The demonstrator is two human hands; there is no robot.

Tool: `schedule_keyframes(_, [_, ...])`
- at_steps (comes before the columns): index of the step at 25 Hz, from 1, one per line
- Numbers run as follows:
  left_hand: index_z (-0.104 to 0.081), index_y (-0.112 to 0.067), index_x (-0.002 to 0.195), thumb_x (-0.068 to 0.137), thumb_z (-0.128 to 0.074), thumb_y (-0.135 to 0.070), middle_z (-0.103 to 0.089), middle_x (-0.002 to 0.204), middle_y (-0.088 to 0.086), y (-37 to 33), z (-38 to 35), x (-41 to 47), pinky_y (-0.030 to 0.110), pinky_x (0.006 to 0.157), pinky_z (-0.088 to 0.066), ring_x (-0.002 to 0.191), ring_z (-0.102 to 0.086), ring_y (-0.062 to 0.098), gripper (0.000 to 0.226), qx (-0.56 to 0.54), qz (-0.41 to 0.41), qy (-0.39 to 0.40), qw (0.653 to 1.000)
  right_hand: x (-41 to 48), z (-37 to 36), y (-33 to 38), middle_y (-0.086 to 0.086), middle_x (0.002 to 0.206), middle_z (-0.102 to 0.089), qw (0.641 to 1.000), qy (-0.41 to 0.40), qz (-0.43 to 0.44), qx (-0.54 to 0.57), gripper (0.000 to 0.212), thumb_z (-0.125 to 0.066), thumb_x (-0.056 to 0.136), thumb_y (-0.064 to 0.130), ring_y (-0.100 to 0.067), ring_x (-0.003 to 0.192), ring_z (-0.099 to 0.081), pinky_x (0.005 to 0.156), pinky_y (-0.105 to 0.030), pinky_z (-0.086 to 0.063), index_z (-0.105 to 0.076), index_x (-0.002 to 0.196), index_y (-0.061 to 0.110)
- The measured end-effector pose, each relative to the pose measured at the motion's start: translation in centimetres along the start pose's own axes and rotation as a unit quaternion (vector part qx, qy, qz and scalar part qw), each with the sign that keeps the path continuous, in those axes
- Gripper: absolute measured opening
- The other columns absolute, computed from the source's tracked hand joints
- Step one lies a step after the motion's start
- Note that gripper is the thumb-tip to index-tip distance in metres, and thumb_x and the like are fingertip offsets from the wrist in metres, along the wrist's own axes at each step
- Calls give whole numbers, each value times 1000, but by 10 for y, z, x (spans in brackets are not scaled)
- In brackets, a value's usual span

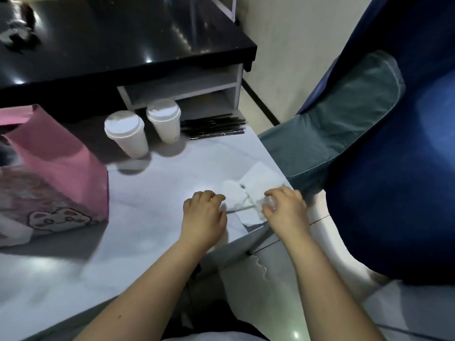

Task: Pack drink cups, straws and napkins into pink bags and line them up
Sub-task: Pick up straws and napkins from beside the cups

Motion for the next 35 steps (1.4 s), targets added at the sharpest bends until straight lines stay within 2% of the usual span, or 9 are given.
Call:
schedule_keyframes(4, [-65, -23, 115, 88, -58, -28, -61, 115, 0, -4, -6, 4, 39, 87, -38, 112, -51, 27, 29, 9, 17, 0, 1000, 9, -25, 6, 0, 113, -54, 998, 10, 11, -69, 38, -67, 77, 43, -26, 108, -42, 88, -39, -32, -63, 108, 22])
schedule_keyframes(9, [-64, -22, 118, 91, -57, -29, -60, 119, 2, -6, -4, 8, 40, 91, -37, 116, -49, 28, 29, -4, 32, -14, 999, 8, -31, 2, -7, 98, -60, 996, -83, 0, 15, 12, -66, 81, 16, -33, 94, -52, 80, -41, -37, -67, 93, 11])
schedule_keyframes(11, [-64, -22, 119, 91, -57, -30, -60, 120, 1, -9, -3, 10, 40, 93, -36, 117, -49, 27, 30, -11, 31, -20, 999, 12, -30, -2, -6, 104, -59, 997, -74, -2, 35, 20, -68, 81, 20, -32, 97, -51, 81, -40, -39, -66, 98, 12])
schedule_keyframes(14, [-63, -22, 120, 90, -58, -31, -59, 120, 1, -14, -2, 11, 39, 94, -34, 118, -47, 25, 31, -15, 25, -23, 999, 22, -32, -2, -4, 118, -50, 999, -2, -18, -32, 41, -68, 79, 39, -29, 107, -42, 88, -40, -38, -58, 115, 22])
schedule_keyframes(16, [-63, -22, 120, 89, -58, -30, -59, 120, 1, -17, -2, 10, 40, 94, -34, 118, -47, 25, 32, -18, 18, -22, 999, 27, -35, 0, -4, 115, -51, 999, 1, -13, -51, 36, -64, 83, 39, -28, 105, -42, 87, -39, -37, -59, 114, 22])
schedule_keyframes(19, [-62, -22, 121, 87, -60, -29, -59, 121, 2, -19, 0, 10, 40, 95, -34, 119, -47, 26, 34, -16, 11, -20, 1000, 29, -37, 1, -7, 105, -59, 999, -35, -7, -2, 21, -60, 88, 25, -30, 98, -49, 83, -38, -38, -67, 104, 14])
schedule_keyframes(23, [-61, -22, 122, 87, -59, -27, -58, 122, 2, -20, 4, 10, 40, 96, -33, 120, -46, 26, 36, -12, 9, -20, 1000, 29, -31, -4, -7, 101, -64, 997, -47, 3, 57, 18, -58, 92, 22, -29, 94, -53, 77, -37, -44, -70, 100, 11])
schedule_keyframes(29, [-57, -24, 127, 88, -56, -29, -55, 127, 0, -18, 26, 25, 40, 98, -31, 122, -44, 24, 40, 12, 6, -37, 999, 34, -5, 14, -14, 99, -64, 990, -68, 120, 19, 13, -56, 90, 5, -35, 86, -57, 65, -37, -38, -66, 98, 2])
schedule_keyframes(35, [-60, -19, 123, 84, -59, -23, -58, 119, 4, -1, 101, 56, 41, 91, -32, 112, -47, 30, 40, 43, 0, -141, 989, 59, 59, 64, -16, 88, -61, 954, -121, 273, 3, 15, -62, 78, -13, -34, 72, -57, 56, -29, -35, -63, 88, -3])
Point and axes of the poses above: each hand's wrist, its own x-axis towards the middle knuckle, its own z-axis out of the back of the hand, y = z × x, the point moved 1 cm from there along x, towards the middle knuckle
